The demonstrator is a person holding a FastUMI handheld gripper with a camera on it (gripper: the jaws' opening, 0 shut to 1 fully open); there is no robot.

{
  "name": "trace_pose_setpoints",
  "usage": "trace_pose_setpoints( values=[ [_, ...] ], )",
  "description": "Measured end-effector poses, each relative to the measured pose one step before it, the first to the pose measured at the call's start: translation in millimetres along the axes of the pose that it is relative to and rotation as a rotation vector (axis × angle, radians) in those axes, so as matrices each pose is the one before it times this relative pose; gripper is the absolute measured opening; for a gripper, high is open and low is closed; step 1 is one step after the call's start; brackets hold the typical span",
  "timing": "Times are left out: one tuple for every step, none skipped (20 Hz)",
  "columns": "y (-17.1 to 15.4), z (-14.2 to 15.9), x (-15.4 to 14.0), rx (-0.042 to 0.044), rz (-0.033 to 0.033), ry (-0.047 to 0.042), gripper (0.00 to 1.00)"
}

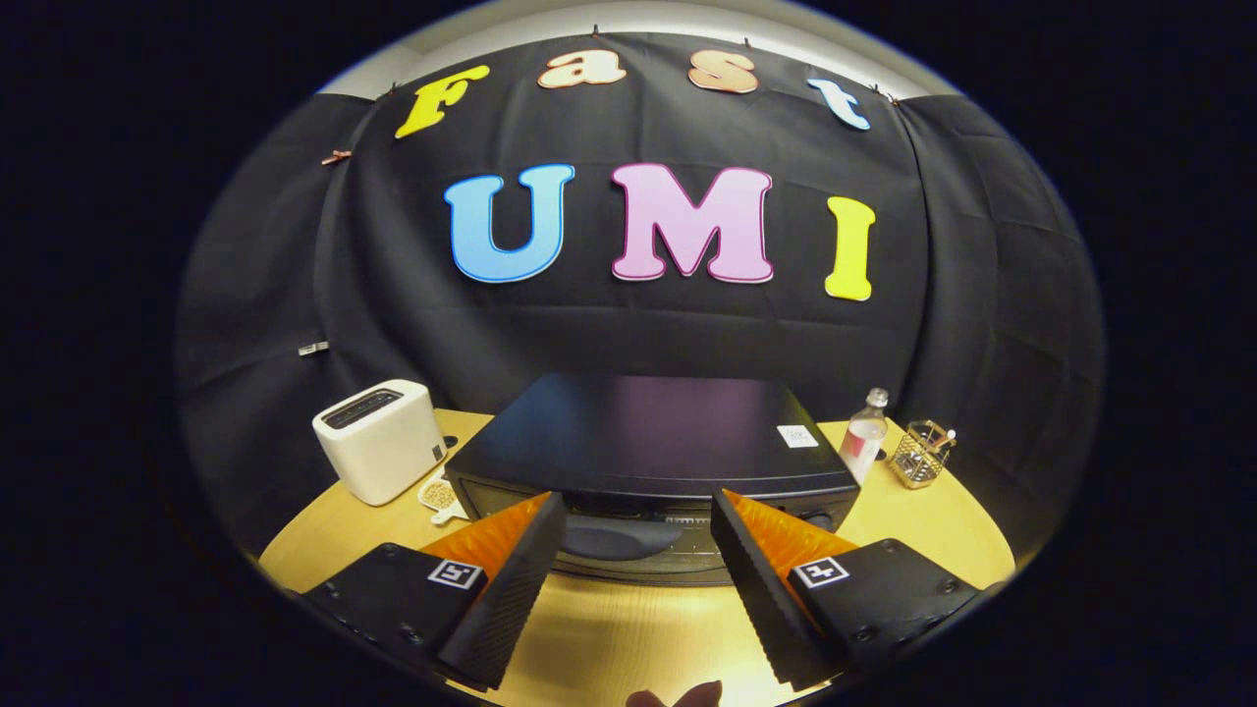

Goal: Open the toaster oven, put the food inside, and close the toaster oven door.

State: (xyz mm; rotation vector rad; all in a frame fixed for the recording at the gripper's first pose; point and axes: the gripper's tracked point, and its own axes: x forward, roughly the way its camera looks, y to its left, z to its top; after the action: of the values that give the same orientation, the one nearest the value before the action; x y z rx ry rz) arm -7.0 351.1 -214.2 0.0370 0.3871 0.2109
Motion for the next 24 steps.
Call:
trace_pose_setpoints(
  values=[
    [3.39,-4.74,7.31,0.00308,-0.01069,0.01446,0.99],
    [2.19,-4.44,6.14,0.00059,-0.00761,0.01536,0.99],
    [1.97,-3.70,5.29,-0.00266,-0.00962,0.01241,0.99],
    [0.84,-3.34,4.45,-0.00265,-0.00912,0.01119,0.99],
    [0.85,-3.64,2.82,-0.00067,-0.00719,0.01462,0.99],
    [1.07,7.00,2.32,0.00547,-0.00825,-0.02797,0.99],
    [2.29,-2.29,2.60,0.00056,-0.00586,0.00612,1.00],
    [0.99,3.61,1.24,0.01199,-0.00305,0.00463,0.99],
    [-0.57,-0.79,4.00,0.00966,-0.00530,0.00921,1.00],
    [-1.44,-3.41,3.52,0.00114,-0.01596,0.01778,0.99],
    [1.39,-0.13,-1.47,-0.00444,-0.00689,-0.01041,0.99],
    [1.18,-2.14,0.64,-0.01631,0.00085,0.00048,0.99],
    [-0.91,2.72,-2.34,-0.00080,0.00324,-0.01173,0.98],
    [-0.59,-1.64,-1.69,0.01472,0.00290,0.00834,0.99],
    [-1.61,-3.55,-1.82,0.00378,-0.00526,0.00363,0.99],
    [-0.69,-6.85,-2.21,-0.00028,0.00000,0.02022,0.99],
    [0.16,0.52,-6.79,0.00041,0.00200,-0.01176,0.99],
    [0.36,-6.76,-4.07,-0.00184,0.00028,0.01044,0.99],
    [-0.22,-1.46,-6.52,0.00112,0.00065,-0.00560,0.99],
    [-0.15,-5.48,-4.95,0.00407,-0.00061,0.00758,0.99],
    [0.20,-4.28,-4.54,-0.00028,0.00001,-0.00024,0.99],
    [-0.07,-5.56,-4.45,0.00045,-0.00002,0.00923,0.99],
    [0.45,-5.02,-3.76,0.00338,-0.00079,0.00073,0.98],
    [0.29,-6.55,-4.12,0.00156,-0.00099,0.01158,0.99]
  ],
)
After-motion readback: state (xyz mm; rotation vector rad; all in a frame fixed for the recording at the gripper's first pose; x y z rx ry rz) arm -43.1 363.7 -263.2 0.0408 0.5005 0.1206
